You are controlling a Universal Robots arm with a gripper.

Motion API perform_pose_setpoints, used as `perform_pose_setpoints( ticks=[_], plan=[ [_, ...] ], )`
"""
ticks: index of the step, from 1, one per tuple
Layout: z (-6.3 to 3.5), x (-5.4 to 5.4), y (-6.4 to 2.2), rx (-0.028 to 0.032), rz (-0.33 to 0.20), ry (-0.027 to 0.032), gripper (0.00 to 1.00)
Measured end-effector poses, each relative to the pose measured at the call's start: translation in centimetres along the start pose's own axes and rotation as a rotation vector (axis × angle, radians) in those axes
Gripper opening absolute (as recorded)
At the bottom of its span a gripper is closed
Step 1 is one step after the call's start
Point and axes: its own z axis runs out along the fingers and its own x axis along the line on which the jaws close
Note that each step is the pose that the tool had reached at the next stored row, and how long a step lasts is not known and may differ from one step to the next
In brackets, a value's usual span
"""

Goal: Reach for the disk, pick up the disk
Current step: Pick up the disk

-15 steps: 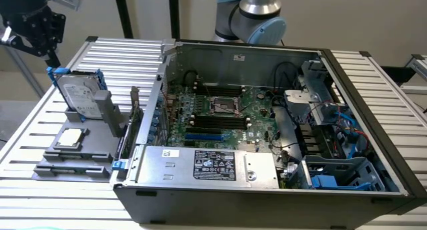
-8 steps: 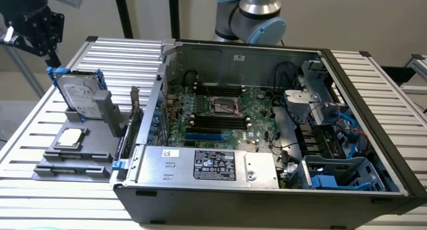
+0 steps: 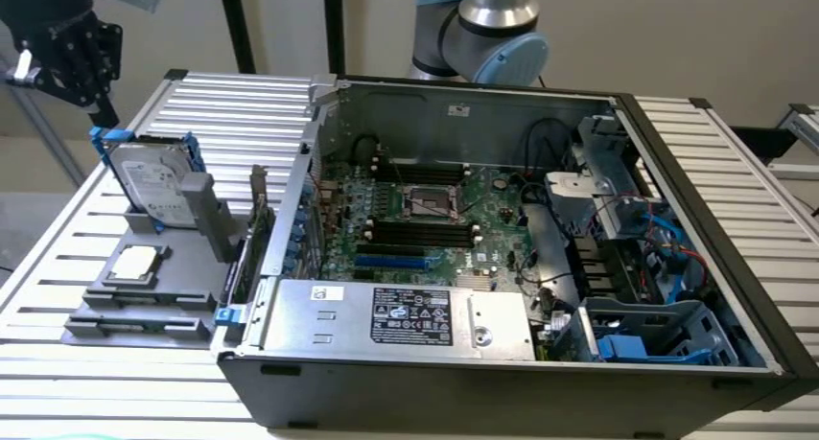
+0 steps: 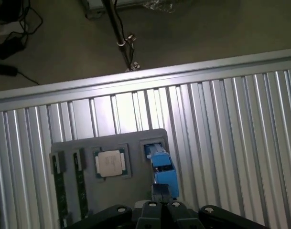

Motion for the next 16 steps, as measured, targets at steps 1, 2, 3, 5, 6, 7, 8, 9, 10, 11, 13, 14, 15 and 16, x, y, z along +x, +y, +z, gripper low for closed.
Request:
perform_pose_setpoints(
  ticks=[1,2,3,5,6,7,8,9,10,11,13,14,15,16],
  plan=[
    [0.0,-0.04,0.0,0.0011,-0.009,0.0001,0.11],
    [0.0,-0.07,0.01,0.0024,-0.018,0.0001,0.11],
    [0.0,-0.11,0.01,0.0036,-0.027,0.0001,0.11],
    [0.0,-0.19,0.03,0.0056,-0.045,0.0003,0.11],
    [0.0,-0.23,0.03,0.0062,-0.053,0.0004,0.11],
    [0.0,-0.28,0.04,0.0065,-0.061,0.0005,0.11],
    [0.0,-0.3,0.04,0.0065,-0.065,0.0006,0.11],
    [0.0,-0.31,0.04,0.0065,-0.067,0.0006,0.11],
    [0.01,-0.31,0.04,0.0065,-0.067,0.0006,0.12],
    [0.0,-0.31,0.05,0.0065,-0.067,0.0007,0.12],
    [0.0,-0.32,0.04,0.0065,-0.067,0.0007,0.24],
    [0.0,-0.32,0.05,0.0065,-0.067,0.0007,0.24],
    [0.02,-0.33,0.04,0.0065,-0.067,0.0007,0.3],
    [0.06,-0.34,0.04,0.0073,-0.067,0.0006,0.36]
  ],
)
